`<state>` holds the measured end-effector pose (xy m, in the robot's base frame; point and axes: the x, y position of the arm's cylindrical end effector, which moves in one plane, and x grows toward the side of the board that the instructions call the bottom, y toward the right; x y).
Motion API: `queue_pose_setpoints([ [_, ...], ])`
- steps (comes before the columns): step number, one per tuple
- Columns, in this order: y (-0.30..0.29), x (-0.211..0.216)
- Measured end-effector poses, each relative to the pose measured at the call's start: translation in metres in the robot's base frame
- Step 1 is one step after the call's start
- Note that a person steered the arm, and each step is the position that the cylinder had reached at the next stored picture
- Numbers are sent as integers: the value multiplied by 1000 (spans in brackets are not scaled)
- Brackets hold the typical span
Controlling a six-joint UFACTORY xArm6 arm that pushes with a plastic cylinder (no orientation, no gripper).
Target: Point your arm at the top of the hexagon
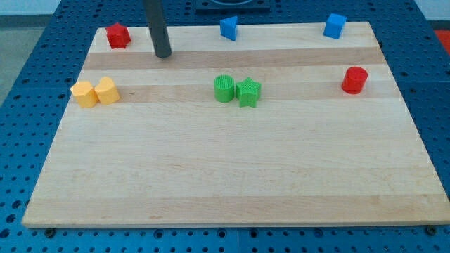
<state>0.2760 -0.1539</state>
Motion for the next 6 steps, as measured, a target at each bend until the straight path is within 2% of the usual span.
queue_pose_setpoints([
  [3,-88,5],
  [5,-122,52],
  [6,-120,70],
])
